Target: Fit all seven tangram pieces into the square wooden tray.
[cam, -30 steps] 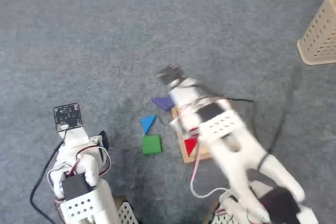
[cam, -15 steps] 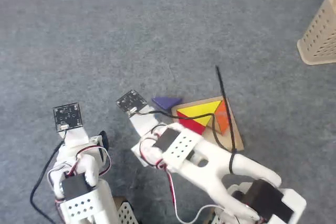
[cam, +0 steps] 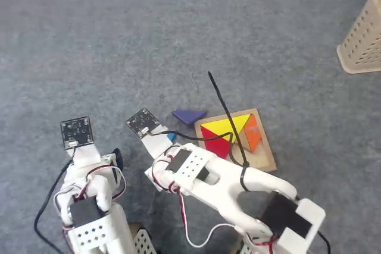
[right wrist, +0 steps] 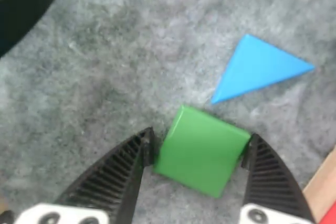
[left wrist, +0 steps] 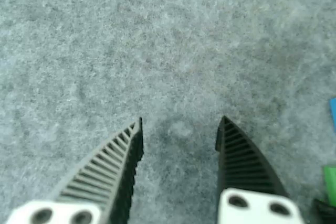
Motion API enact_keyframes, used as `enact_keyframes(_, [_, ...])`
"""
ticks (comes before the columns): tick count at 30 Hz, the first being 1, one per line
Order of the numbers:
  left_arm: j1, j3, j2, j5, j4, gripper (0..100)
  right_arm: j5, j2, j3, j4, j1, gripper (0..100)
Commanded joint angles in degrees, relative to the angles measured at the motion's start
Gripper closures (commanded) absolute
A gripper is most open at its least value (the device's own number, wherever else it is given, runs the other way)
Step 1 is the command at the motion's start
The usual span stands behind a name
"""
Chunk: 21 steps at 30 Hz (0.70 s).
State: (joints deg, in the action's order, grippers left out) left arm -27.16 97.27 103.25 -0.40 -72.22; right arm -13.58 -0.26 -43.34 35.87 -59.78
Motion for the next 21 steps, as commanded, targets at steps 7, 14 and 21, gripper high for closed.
enact_keyframes(7, [-0.3, -0.7, 1.1, -0.4, -0.2, 78, 3.1, 0.3, 2.5, 4.0, 3.6, 93.1])
enact_keyframes(14, [-0.3, -0.7, 1.1, -0.4, -0.2, 78, 13.3, -6.6, 2.5, 11.1, 10.3, 94.4])
enact_keyframes(21, [-0.3, -0.7, 1.1, -0.4, -0.2, 78, 27.6, -28.9, 2.4, 26.2, 15.2, 94.6])
